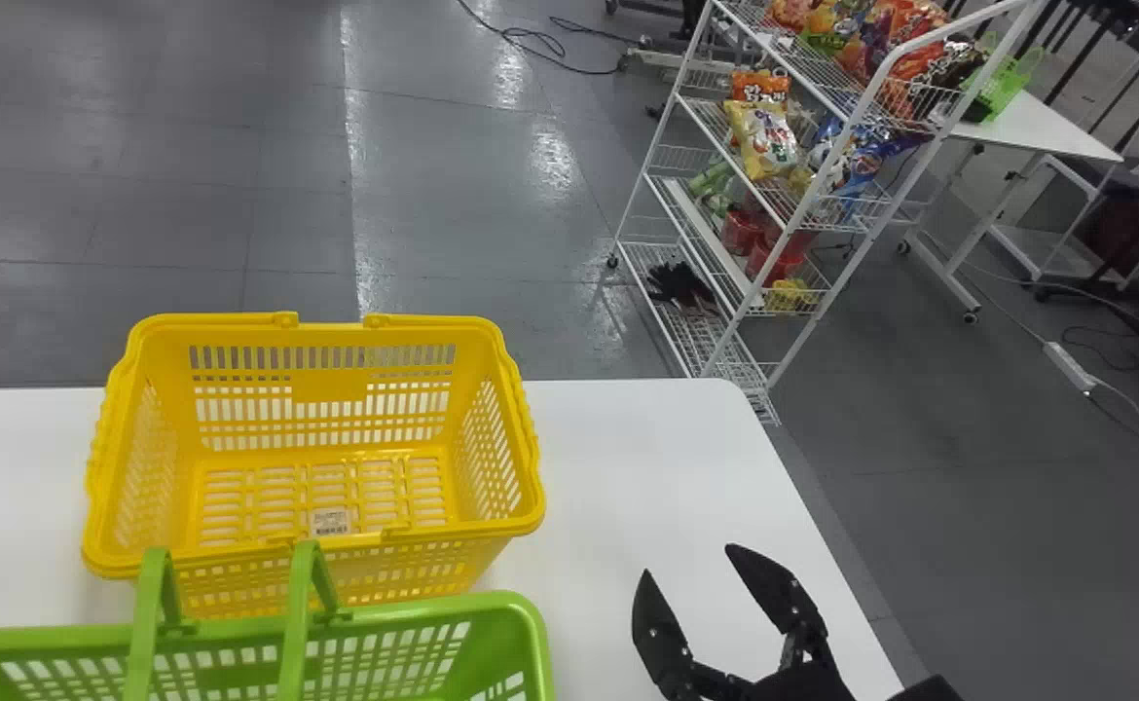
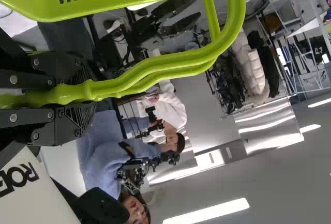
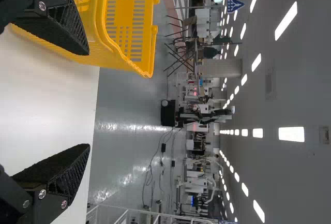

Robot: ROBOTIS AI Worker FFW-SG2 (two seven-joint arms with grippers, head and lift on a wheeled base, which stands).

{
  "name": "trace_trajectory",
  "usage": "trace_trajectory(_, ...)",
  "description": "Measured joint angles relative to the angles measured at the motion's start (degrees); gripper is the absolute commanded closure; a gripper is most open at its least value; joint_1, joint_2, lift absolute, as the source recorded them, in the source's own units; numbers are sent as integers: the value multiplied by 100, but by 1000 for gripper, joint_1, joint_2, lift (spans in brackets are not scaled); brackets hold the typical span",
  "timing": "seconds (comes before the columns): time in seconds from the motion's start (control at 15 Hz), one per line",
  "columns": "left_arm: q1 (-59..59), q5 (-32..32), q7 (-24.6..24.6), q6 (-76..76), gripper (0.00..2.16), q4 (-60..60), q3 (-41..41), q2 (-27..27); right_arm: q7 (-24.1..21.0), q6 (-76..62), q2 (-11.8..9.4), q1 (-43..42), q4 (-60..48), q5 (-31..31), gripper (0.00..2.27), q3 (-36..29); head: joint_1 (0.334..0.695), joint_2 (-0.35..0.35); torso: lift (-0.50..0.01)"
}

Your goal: Grasp handle with right gripper to insert into left gripper then lift and swing left to center

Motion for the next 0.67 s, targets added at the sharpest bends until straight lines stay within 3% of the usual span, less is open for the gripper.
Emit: trace_trajectory(0.67, -68, -16, 14, -2, 1909, 65, -100, 2, 23, -69, 0, 23, -5, 5, 198, 141, 695, -350, -93)
